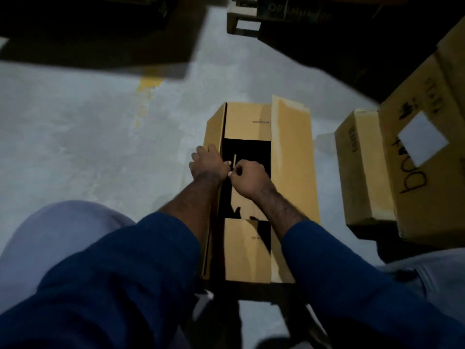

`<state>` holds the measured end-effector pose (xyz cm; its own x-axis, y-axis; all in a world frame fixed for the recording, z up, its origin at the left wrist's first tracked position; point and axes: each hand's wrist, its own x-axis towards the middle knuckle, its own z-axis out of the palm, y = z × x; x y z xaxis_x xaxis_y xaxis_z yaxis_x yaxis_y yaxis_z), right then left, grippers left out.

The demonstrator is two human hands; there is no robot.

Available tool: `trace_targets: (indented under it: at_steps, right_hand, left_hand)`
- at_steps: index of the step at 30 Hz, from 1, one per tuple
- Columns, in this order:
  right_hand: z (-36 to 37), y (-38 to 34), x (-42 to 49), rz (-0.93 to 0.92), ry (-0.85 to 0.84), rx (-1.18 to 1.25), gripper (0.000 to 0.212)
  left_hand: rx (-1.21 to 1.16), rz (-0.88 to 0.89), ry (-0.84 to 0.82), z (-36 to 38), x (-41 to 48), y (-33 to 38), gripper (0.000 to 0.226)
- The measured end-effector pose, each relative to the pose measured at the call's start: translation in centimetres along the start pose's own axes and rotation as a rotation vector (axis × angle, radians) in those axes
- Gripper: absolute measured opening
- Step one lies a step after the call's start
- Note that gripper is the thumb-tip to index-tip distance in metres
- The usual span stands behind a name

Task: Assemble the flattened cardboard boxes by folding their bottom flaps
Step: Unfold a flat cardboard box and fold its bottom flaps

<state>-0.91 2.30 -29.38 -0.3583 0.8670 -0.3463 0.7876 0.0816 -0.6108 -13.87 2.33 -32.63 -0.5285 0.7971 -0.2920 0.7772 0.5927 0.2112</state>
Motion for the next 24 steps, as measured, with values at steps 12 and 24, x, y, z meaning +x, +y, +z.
trace_targets:
  at_steps: [12,24]
  right_hand:
    - [-2.3,1.5,-7.4,0.087,-0.051,-0.120,0.033]
    - [-7.4,4.2,-11.7,0.122,0.418,-0.328,0.059]
  left_hand:
    - [-0.405,0.129,-0.227,-0.7,-11.0,2.6,0.002]
    - [-0.506,0.238,-0.274,0.1,-14.8,4.5,0.011]
